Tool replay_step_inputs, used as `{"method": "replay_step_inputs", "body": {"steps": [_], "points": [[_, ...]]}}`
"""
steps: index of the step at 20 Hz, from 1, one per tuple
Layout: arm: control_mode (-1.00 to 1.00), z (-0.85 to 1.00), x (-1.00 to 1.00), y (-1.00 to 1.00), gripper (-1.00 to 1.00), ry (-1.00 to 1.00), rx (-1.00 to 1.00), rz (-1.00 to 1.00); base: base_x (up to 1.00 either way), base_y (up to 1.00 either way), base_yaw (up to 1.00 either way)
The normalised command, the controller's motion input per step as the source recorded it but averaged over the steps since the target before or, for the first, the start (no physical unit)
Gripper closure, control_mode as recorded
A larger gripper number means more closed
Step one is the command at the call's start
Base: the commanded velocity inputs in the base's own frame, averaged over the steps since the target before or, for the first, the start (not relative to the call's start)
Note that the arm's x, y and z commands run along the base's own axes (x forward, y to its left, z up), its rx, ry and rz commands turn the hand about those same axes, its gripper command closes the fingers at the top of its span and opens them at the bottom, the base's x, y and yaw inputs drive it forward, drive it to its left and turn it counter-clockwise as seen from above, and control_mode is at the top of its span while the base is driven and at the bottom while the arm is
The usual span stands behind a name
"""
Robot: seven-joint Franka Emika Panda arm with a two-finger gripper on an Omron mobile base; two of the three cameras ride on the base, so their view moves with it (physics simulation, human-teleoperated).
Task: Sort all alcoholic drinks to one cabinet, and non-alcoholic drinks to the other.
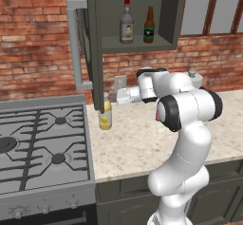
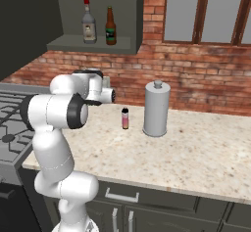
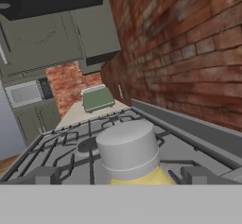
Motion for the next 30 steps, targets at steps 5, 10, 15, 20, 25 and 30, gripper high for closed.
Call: {"method": "replay_step_inputs", "body": {"steps": [5,10,15,20,25,30], "points": [[-1.00,-0.02,0.00,0.10,-1.00,0.00,0.00,0.03,0.00,0.00,0.00],[-1.00,0.00,0.00,0.15,-1.00,0.00,0.00,0.03,0.00,0.00,0.00],[-1.00,0.00,0.00,0.12,-1.00,0.00,0.00,0.04,0.00,0.00,0.00],[-1.00,0.00,0.00,0.06,-1.00,0.00,0.00,0.02,0.00,0.00,0.00],[-1.00,0.00,0.00,0.00,-1.00,0.00,0.00,0.01,0.00,0.00,0.00],[-1.00,0.00,0.00,0.00,-1.00,-0.03,0.00,0.00,0.00,0.00,0.00]]}}
